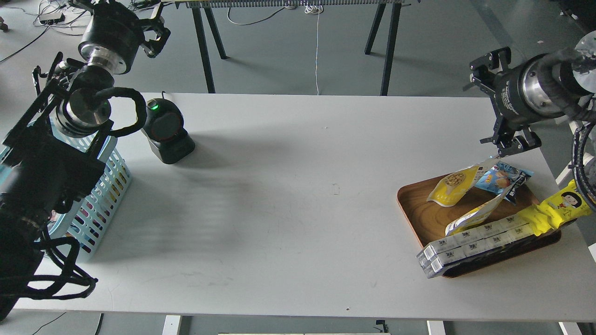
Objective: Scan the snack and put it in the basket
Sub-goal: 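Lower the right gripper and grasp the yellow snack packet on the tray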
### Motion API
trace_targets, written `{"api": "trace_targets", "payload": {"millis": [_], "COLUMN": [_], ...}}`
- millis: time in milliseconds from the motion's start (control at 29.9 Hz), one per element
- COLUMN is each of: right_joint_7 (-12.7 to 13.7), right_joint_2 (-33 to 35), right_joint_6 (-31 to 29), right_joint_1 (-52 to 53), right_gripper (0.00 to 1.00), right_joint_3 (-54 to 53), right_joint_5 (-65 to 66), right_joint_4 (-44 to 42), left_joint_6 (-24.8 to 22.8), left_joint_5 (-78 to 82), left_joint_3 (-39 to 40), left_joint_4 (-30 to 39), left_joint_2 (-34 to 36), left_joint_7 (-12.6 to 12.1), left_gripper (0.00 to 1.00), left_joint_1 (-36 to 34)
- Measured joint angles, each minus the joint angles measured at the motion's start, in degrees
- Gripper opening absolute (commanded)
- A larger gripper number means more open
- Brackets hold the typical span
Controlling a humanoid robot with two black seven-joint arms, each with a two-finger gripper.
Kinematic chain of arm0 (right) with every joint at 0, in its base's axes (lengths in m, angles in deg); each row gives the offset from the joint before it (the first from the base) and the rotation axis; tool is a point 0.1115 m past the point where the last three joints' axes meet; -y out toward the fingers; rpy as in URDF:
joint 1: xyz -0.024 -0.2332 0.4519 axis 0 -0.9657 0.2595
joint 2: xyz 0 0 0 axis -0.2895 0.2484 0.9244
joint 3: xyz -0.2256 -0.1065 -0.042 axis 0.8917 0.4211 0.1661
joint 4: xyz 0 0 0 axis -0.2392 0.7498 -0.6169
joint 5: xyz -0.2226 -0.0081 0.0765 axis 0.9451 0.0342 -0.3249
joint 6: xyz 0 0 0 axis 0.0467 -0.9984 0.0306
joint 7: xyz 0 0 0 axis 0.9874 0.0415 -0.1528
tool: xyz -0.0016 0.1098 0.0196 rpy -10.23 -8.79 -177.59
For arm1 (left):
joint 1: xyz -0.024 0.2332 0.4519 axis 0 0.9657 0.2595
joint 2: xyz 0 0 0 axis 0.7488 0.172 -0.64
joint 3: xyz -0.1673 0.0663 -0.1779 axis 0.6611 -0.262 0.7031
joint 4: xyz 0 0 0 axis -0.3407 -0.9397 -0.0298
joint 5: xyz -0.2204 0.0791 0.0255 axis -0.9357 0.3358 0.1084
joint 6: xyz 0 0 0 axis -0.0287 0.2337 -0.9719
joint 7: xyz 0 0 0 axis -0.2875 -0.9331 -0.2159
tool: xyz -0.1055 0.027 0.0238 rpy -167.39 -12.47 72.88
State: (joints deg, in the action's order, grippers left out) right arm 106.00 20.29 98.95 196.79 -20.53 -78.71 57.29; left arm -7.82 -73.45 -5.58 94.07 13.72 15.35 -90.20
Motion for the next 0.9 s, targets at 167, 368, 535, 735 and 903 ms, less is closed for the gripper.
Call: {"api": "trace_targets", "payload": {"millis": [167,368,535,735,903], "right_joint_7": [0.0,0.0,0.0,0.0,0.0], "right_joint_2": [0.6,0.6,0.4,-0.1,-0.1], "right_joint_6": [-0.2,-0.2,-0.2,-0.1,-0.1], "right_joint_1": [-3.4,-6.5,-9.6,-13.3,-17.1], "right_gripper": [0.94,0.93,0.92,0.90,0.84], "right_joint_3": [-0.4,-0.7,-2.7,-3.9,-5.8], "right_joint_5": [1.9,3.3,4.4,5.8,7.9], "right_joint_4": [-0.3,-2.1,-3.3,-5.5,-7.2], "left_joint_6": [-0.1,-0.1,-0.1,-0.1,-0.1], "left_joint_5": [0.0,0.0,0.0,0.0,0.0], "left_joint_3": [0.0,0.0,0.0,0.0,0.0], "left_joint_4": [0.0,0.0,0.0,-0.1,-0.1], "left_joint_2": [0.0,0.1,0.1,0.0,0.0], "left_joint_7": [0.0,0.0,0.0,0.0,0.0], "left_gripper": [1.00,1.00,1.00,1.00,1.00], "left_joint_1": [0.1,0.1,0.2,0.6,0.7]}}
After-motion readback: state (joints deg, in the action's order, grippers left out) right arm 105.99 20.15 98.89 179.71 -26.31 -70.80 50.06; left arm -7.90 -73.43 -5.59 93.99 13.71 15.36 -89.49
